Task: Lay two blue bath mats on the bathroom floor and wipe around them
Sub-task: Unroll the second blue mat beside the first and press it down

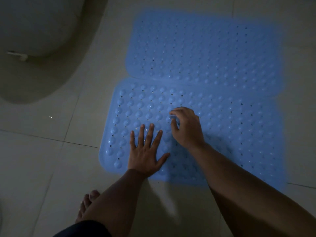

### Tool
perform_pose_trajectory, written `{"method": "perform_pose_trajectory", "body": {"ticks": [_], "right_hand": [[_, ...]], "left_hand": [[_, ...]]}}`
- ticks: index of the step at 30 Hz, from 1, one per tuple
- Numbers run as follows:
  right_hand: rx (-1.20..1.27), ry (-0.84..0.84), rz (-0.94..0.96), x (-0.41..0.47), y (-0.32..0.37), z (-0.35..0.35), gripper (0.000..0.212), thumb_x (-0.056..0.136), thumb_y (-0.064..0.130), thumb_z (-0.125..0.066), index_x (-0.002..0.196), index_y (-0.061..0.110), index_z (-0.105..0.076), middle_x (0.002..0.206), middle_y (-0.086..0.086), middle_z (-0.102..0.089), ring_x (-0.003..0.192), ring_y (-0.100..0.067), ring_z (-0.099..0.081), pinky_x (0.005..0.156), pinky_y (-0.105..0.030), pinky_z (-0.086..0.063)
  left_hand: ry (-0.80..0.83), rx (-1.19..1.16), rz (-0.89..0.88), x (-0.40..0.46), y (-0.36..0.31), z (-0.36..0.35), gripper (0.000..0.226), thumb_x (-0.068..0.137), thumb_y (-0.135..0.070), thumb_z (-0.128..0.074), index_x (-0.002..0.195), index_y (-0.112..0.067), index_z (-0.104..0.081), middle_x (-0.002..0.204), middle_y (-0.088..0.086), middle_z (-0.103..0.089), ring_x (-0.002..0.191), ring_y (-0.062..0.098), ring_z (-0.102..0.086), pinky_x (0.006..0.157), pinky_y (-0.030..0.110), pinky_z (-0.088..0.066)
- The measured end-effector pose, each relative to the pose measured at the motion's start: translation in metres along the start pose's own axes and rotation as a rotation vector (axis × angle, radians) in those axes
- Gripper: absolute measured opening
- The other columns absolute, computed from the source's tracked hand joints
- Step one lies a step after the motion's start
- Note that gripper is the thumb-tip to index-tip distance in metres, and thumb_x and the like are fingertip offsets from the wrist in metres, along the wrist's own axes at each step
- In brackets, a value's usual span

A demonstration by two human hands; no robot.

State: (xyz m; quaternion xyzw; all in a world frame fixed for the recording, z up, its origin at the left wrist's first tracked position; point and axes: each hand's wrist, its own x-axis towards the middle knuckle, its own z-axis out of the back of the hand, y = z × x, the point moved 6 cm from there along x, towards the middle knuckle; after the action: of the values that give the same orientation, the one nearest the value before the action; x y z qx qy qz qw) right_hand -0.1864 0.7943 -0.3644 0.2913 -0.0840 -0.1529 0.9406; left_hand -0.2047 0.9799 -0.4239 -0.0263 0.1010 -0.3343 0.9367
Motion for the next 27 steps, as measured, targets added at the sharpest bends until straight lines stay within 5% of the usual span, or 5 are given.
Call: {"method": "perform_pose_trajectory", "body": {"ticks": [7, 12, 18, 23, 27], "right_hand": [[0.035, 0.024, 0.007, 0.003, 0.019, 0.002, 0.028, 0.089, 0.02, -0.062, 0.116, 0.022, -0.069, 0.119, 0.003, -0.066, 0.12, -0.021, -0.056, 0.097, -0.042, -0.045], [-0.053, 0.14, -0.032, 0.005, 0.034, -0.011, 0.025, 0.091, 0.025, -0.061, 0.114, 0.024, -0.069, 0.116, 0.002, -0.067, 0.116, -0.025, -0.058, 0.095, -0.043, -0.045], [-0.071, 0.245, 0.064, -0.01, 0.095, -0.05, 0.036, 0.095, 0.032, -0.053, 0.127, 0.022, -0.064, 0.126, -0.003, -0.065, 0.121, -0.026, -0.057, 0.102, -0.044, -0.045], [-0.23, 0.447, 0.113, -0.052, 0.139, -0.12, 0.064, 0.106, 0.049, -0.022, 0.161, 0.016, -0.014, 0.17, -0.012, -0.006, 0.158, -0.031, 0.002, 0.125, -0.06, -0.008], [-0.332, 0.401, 0.162, -0.074, 0.148, -0.157, 0.07, 0.105, 0.051, -0.024, 0.162, 0.012, -0.013, 0.17, -0.016, -0.001, 0.157, -0.032, 0.008, 0.119, -0.068, -0.004]], "left_hand": [[0.046, -0.073, 0.022, 0.0, 0.0, 0.005, 0.074, 0.101, -0.07, -0.024, 0.165, -0.034, -0.011, 0.174, 0.003, 0.001, 0.159, 0.031, 0.009, 0.125, 0.063, 0.0], [-0.183, -0.322, 0.109, 0.018, 0.04, 0.052, 0.048, 0.097, -0.038, -0.041, 0.138, -0.024, -0.06, 0.14, 0.002, -0.063, 0.129, 0.031, -0.056, 0.1, 0.048, -0.041], [-0.289, -0.242, 0.301, 0.001, 0.112, 0.073, 0.046, 0.091, -0.033, -0.042, 0.129, -0.021, -0.064, 0.129, 0.006, -0.064, 0.125, 0.035, -0.054, 0.094, 0.05, -0.045], [-0.199, -0.21, 0.425, -0.028, 0.154, 0.058, 0.058, 0.09, -0.033, -0.04, 0.146, -0.02, -0.049, 0.146, 0.008, -0.053, 0.142, 0.035, -0.039, 0.107, 0.057, -0.038], [-0.196, -0.215, 0.453, -0.032, 0.168, 0.057, 0.064, 0.089, -0.033, -0.038, 0.152, -0.021, -0.042, 0.153, 0.006, -0.048, 0.147, 0.033, -0.034, 0.111, 0.056, -0.035]]}}
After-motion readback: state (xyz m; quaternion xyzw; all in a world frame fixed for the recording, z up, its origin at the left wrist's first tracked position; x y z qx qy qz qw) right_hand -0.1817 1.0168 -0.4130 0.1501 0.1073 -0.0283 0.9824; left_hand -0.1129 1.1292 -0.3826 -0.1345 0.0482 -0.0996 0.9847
